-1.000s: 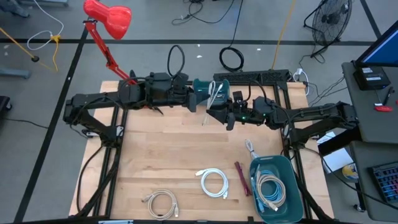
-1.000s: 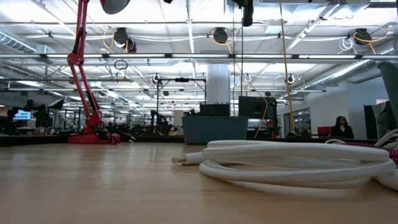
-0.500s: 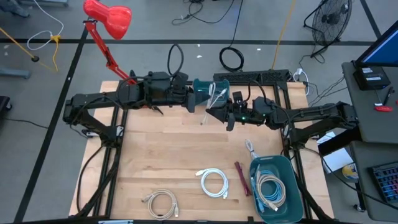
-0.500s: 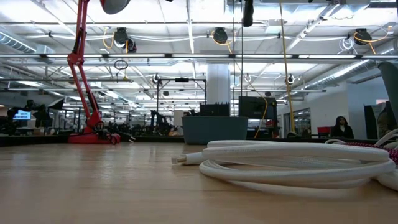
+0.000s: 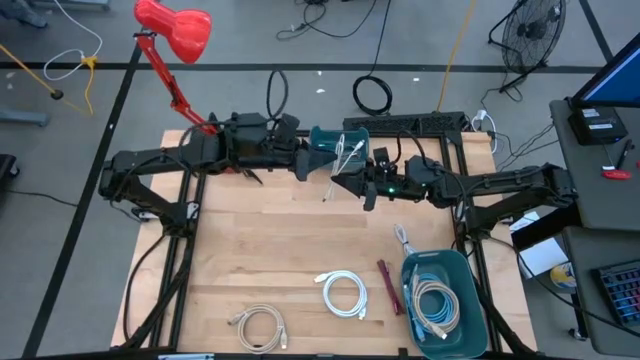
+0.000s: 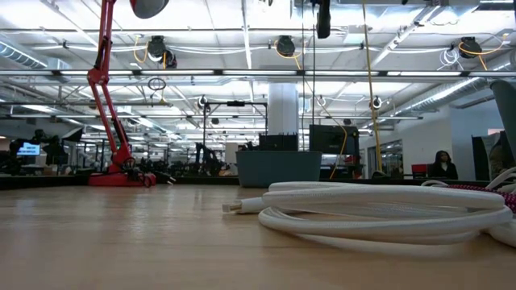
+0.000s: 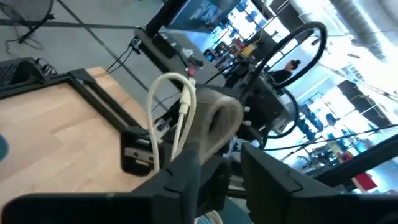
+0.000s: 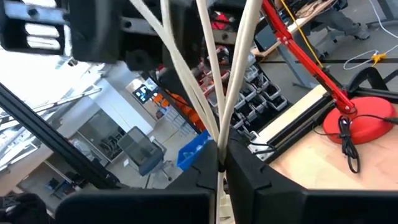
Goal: Pick & Place USB Port
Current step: Put the top light brown charger cable into the top blue bin, then put the white charger cable into the top blue bin
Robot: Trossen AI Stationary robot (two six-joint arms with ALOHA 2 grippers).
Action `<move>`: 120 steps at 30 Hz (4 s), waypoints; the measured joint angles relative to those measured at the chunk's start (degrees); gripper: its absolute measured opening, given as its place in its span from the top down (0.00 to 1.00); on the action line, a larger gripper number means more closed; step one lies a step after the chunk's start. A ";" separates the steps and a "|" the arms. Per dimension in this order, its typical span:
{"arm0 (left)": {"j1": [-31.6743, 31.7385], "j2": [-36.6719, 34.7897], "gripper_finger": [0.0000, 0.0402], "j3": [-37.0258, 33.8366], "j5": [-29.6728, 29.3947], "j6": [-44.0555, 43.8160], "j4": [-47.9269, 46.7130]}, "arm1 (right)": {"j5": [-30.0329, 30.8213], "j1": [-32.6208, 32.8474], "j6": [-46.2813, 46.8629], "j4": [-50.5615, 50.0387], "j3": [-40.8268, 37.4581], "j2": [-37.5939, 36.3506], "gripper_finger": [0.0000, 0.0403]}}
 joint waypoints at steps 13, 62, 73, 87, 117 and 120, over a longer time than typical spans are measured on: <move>-1.18 -6.02 0.59 -0.06 0.70 2.62 -16.31 | 4.19 -10.56 -3.24 -21.35 2.20 -1.64 0.99; -17.68 -6.78 0.59 -0.02 -16.40 -6.73 -39.49 | -6.39 -30.68 -62.59 -73.86 44.83 41.15 1.00; -17.63 -6.78 0.59 -0.02 -16.43 -6.70 -39.46 | -3.12 -30.27 -65.86 -70.24 42.95 40.92 1.00; -17.63 -6.78 0.59 0.02 -16.97 -6.72 -39.44 | -3.61 -30.13 -62.86 -66.73 33.46 41.00 1.00; -18.33 -6.78 0.59 0.02 -16.84 -4.05 -40.36 | -21.53 -16.00 -41.04 -63.31 37.13 19.94 0.73; -18.84 -6.78 0.59 0.02 -16.75 -3.34 -41.63 | -18.01 -10.56 -38.47 -68.37 37.11 16.35 0.74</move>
